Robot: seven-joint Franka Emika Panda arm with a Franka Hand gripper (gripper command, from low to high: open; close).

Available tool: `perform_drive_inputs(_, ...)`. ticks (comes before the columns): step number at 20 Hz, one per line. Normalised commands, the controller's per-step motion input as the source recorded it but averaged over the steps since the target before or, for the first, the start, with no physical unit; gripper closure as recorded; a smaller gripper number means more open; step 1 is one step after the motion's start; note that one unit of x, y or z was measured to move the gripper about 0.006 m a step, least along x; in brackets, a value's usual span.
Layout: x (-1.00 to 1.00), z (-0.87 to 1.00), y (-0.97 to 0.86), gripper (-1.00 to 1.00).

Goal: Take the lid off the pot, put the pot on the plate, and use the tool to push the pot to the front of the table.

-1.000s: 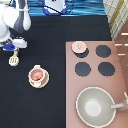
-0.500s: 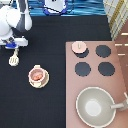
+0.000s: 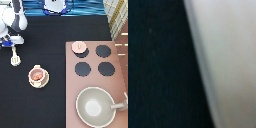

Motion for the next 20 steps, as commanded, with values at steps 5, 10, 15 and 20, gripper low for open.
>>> perform_drive_inputs(5,0.34,0.09,0.27,1.0)
perform_drive_inputs(10,0.35,0.39,0.31,1.0)
perform_drive_inputs(15,0.13,0.41,0.43,1.0)
perform_drive_inputs(20,0.08,0.61,-0.03,-1.0)
